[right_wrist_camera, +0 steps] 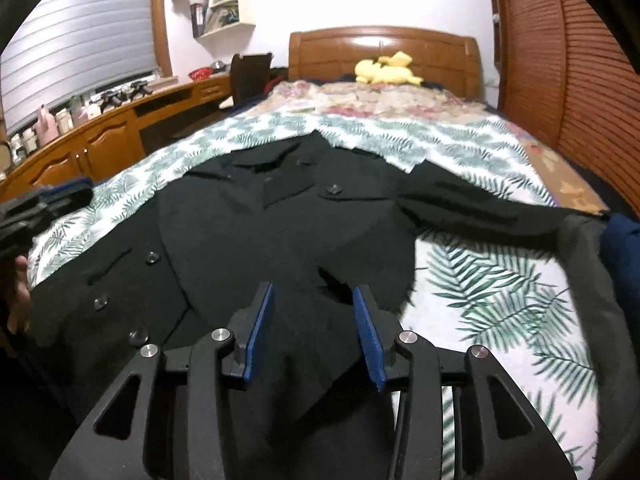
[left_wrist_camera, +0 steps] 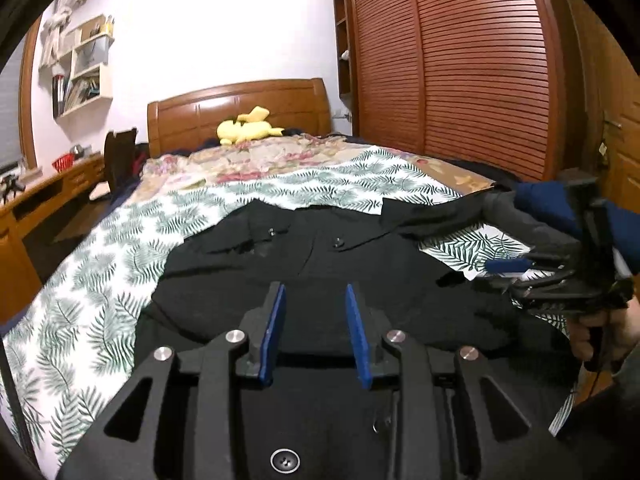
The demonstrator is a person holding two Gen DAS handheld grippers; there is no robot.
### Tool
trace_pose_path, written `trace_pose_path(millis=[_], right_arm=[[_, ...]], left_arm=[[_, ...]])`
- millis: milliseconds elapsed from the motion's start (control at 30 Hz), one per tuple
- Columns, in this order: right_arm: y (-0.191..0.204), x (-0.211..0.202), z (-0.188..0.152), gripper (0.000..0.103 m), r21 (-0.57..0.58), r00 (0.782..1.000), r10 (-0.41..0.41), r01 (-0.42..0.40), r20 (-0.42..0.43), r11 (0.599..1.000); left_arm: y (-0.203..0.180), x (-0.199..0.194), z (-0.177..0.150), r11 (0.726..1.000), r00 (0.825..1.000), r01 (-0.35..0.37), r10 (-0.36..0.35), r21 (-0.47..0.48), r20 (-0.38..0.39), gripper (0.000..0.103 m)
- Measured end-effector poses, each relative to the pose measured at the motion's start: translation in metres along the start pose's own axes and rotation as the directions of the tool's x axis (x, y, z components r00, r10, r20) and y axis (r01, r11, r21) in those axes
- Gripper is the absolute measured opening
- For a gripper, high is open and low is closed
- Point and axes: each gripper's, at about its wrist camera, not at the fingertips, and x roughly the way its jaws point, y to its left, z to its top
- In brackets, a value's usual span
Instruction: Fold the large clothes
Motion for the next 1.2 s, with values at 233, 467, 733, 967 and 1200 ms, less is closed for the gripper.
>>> trace_pose_path(millis=[233, 467, 733, 967, 1200], right_arm=[[-0.002, 0.049, -0.018, 0.041, -0.003, 0.988, -0.006, 0.006, -0.151, 1.000], [-0.004, 0.055, -0.026, 0.042, 0.001, 0.985, -0.010, 0.010, -0.170, 1.000], [-0.002, 0.058, -0.028, 0.042, -0.011, 0.984, -0.026, 0.024, -0.176, 1.000], [0.000, 0.059, -0.030, 0.042, -0.021, 0.984, -0.036, 0.032, -0.175, 0.999], [0.001, 0.057, -0.031, 0.042, -0.025, 0.986, -0.042, 0.039, -0.160, 0.999]], left_arm=[[0.002, 0.003, 0.016, 1.000, 1.000, 0.019, -0.019, -0.004, -0.009, 0.034], [0.001, 0.023, 0.018, 0.999, 0.999, 0.029, -0.030, -0.025, -0.013, 0.035], [0.007, 0.064, -0.009, 0.999, 0.998, 0.008, -0.010, -0.033, -0.061, 0.035], [0.024, 0.091, -0.039, 0.996, 0.994, 0.013, -0.022, -0.088, -0.104, 0.035], [0.038, 0.100, -0.050, 0.983, 0.989, 0.049, -0.072, -0.175, -0.129, 0.035]])
